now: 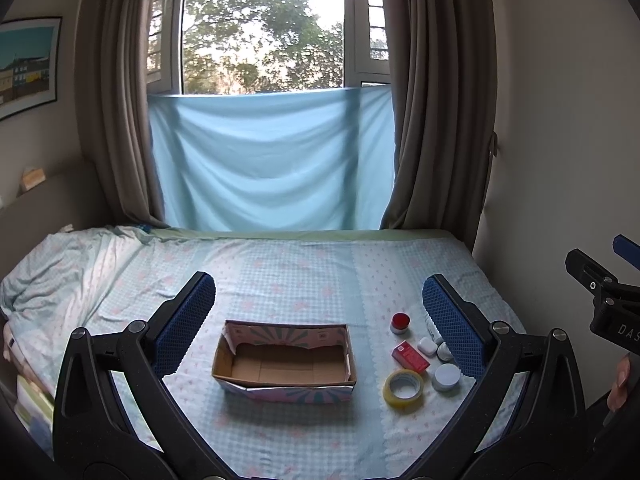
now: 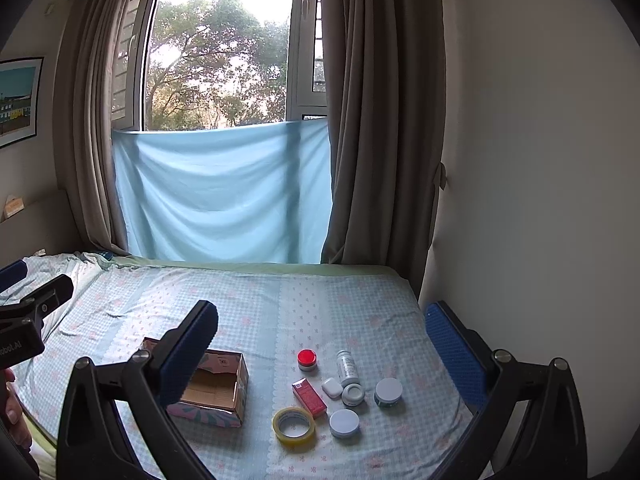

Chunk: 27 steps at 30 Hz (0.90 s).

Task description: Organize rigid objects

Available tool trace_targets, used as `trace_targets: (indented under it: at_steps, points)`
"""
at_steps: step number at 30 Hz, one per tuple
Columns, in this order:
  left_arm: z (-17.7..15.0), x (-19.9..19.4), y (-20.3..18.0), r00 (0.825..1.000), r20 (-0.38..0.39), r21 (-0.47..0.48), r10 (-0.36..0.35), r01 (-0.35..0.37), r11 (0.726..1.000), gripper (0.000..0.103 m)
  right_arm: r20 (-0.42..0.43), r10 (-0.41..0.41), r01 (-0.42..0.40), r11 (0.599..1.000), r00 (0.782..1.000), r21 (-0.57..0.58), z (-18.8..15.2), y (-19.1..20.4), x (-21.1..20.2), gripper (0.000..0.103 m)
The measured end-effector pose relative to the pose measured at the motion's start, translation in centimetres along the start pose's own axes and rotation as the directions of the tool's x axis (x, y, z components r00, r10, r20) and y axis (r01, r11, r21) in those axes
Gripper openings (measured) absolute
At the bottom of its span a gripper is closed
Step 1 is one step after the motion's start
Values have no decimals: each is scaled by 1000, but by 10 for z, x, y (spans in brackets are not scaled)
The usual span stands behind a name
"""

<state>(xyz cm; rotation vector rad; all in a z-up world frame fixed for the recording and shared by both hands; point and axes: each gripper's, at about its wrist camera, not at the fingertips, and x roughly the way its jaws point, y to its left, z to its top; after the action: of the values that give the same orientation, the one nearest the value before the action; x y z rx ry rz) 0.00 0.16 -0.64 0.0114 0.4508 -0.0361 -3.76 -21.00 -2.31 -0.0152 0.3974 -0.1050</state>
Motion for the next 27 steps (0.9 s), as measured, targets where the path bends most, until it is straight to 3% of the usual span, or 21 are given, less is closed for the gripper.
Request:
trace_targets:
  at_steps: [27]
  points:
    - [-3,9,-13,1000,-18,16,-16,16,1000,103,-13,25,-25,1000,1000,-1,-2,-10,2,103]
